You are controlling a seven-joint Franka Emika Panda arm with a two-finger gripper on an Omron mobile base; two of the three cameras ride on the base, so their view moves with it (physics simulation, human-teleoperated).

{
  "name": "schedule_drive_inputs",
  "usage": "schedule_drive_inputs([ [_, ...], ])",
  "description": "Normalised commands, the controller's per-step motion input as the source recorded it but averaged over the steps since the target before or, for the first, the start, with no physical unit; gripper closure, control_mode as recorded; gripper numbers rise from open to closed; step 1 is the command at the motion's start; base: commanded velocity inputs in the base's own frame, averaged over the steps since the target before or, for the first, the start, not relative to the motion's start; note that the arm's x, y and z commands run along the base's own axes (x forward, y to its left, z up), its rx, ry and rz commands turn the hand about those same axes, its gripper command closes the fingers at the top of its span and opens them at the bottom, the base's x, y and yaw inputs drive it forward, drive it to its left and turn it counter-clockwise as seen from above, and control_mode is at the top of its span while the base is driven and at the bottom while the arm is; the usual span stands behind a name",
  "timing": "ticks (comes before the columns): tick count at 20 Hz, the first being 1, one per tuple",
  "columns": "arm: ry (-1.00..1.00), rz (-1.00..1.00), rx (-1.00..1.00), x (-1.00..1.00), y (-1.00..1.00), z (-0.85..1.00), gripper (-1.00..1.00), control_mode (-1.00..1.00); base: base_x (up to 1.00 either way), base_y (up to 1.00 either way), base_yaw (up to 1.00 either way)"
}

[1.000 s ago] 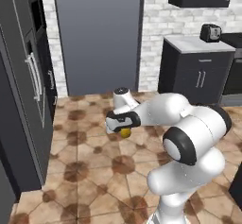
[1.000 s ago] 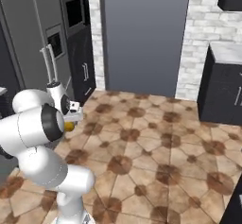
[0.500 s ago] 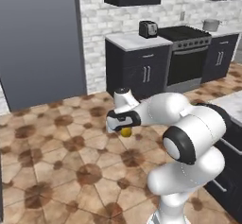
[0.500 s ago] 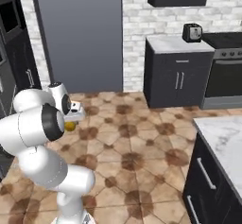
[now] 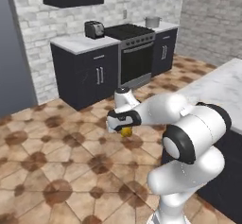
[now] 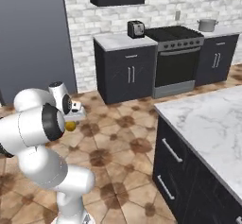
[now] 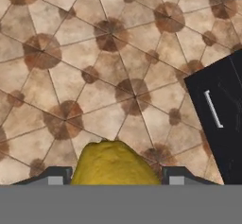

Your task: Turn on the sink faucet. Then move the lemon from the counter to the sink. Turn off the sink. Move the vegetable from the sink to the pot next to the stove. Finally move the pot to the rear left burner.

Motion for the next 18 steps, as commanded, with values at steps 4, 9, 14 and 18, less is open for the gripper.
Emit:
schedule_drive_inputs([
  [4,0.00,0.00,0.00,0.00,0.00,0.00,1.00,1.00,0.00,0.08,-0.44],
  [9,0.00,0.00,0.00,0.00,0.00,0.00,1.00,1.00,0.13,0.47,-0.34],
  [14,0.00,0.00,0.00,0.00,0.00,0.00,1.00,1.00,0.48,0.94,-0.21],
  [18,0.00,0.00,0.00,0.00,0.00,0.00,1.00,1.00,0.66,1.00,-0.11],
])
